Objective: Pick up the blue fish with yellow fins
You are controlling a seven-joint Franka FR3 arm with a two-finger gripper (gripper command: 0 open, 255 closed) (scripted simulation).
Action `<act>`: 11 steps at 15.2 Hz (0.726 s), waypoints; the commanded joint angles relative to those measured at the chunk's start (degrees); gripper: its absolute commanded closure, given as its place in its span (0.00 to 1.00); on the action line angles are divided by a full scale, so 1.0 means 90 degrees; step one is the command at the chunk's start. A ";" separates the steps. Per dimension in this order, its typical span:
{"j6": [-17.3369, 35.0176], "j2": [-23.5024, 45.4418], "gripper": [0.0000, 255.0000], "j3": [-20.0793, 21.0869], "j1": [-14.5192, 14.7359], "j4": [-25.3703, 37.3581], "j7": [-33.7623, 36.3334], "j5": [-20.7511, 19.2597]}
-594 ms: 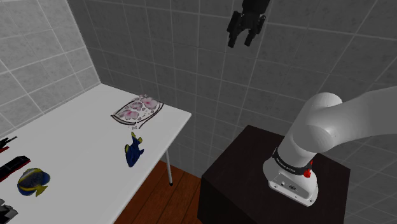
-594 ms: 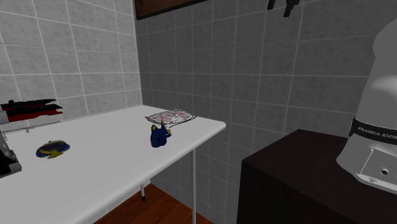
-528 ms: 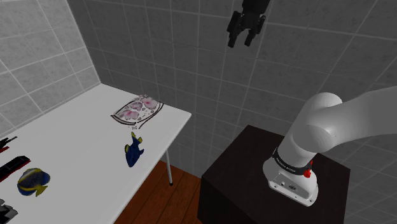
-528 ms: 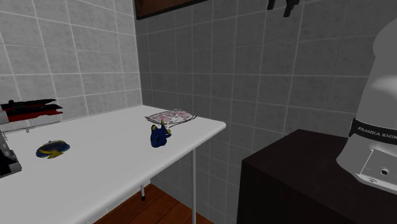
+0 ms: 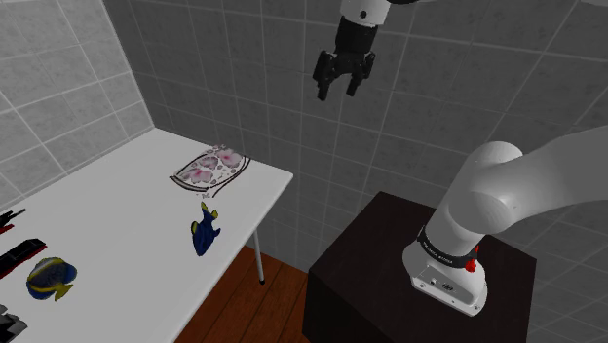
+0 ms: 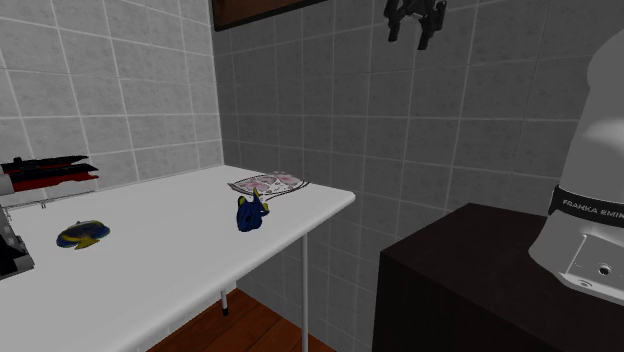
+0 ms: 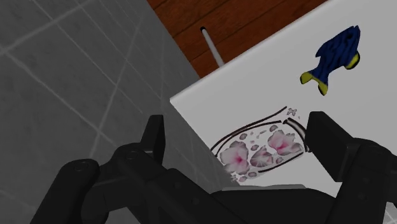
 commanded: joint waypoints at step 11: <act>0.2178 0.1854 0.00 0.1674 -0.0017 -0.0204 0.2027 0.0112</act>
